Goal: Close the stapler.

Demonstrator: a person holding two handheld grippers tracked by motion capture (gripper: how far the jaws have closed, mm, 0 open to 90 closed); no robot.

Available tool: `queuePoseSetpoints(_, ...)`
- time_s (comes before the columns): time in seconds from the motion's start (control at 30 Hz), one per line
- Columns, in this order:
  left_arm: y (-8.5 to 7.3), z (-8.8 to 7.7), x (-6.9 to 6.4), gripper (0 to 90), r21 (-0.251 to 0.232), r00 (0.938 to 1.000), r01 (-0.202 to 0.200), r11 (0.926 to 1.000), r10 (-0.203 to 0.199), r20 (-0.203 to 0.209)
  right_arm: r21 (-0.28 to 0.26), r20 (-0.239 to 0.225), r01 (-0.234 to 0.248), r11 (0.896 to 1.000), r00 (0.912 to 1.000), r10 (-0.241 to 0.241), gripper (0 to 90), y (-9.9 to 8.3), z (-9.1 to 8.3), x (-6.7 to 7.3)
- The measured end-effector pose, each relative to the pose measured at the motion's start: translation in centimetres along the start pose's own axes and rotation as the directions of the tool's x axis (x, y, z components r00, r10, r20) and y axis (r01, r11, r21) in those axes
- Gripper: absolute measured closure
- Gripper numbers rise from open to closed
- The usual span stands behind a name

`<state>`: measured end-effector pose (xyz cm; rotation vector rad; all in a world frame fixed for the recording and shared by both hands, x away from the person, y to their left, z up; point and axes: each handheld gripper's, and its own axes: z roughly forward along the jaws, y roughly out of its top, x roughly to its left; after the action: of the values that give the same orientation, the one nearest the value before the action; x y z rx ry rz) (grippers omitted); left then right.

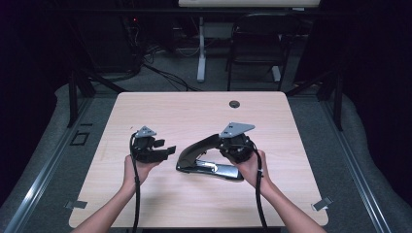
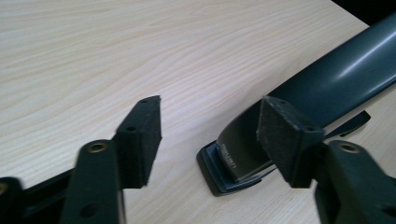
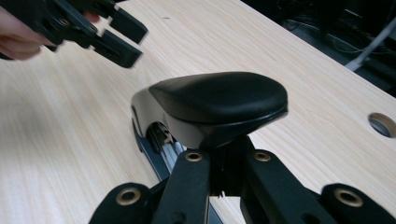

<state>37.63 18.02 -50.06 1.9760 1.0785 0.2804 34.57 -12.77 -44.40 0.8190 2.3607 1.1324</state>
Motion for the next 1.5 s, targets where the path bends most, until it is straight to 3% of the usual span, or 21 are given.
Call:
queuePoseSetpoints(0.43, -1.0, -0.4, 0.8, 24.7, 0.045, 0.9999, 0.007, 0.9990, -0.007, -0.011, 0.024, 0.028, -0.024, 0.999, 0.9993, 0.024, 90.0, -2.7, -0.8, -1.2)
queuePoseSetpoints(0.77, -1.9, -1.0, 2.2, 17.5, 0.033, 0.9989, 0.041, 0.9986, -0.041, -0.022, 0.046, 0.029, -0.053, 0.997, 0.9982, 0.052, 90.0, -4.9, -0.9, -2.0)
queuePoseSetpoints(1.07, -2.2, -1.0, 2.7, 15.9, 0.035, 0.9982, 0.054, 0.9979, -0.053, -0.030, 0.045, 0.022, -0.097, 0.994, 0.9952, 0.096, 90.0, -6.9, -0.5, -2.4)
queuePoseSetpoints(1.13, -2.3, -0.9, 2.7, 15.7, 0.022, 0.9979, 0.057, 0.9981, -0.056, -0.033, 0.059, 0.018, -0.096, 0.994, 0.9953, 0.096, 90.0, -7.4, -0.3, -2.6)
queuePoseSetpoints(1.5, -2.4, -0.6, 2.8, 15.5, 0.048, 0.9984, 0.049, 0.9976, -0.048, -0.031, 0.107, -0.013, -0.132, 0.985, 0.9908, 0.135, 90.0, -9.9, 0.8, -3.4)
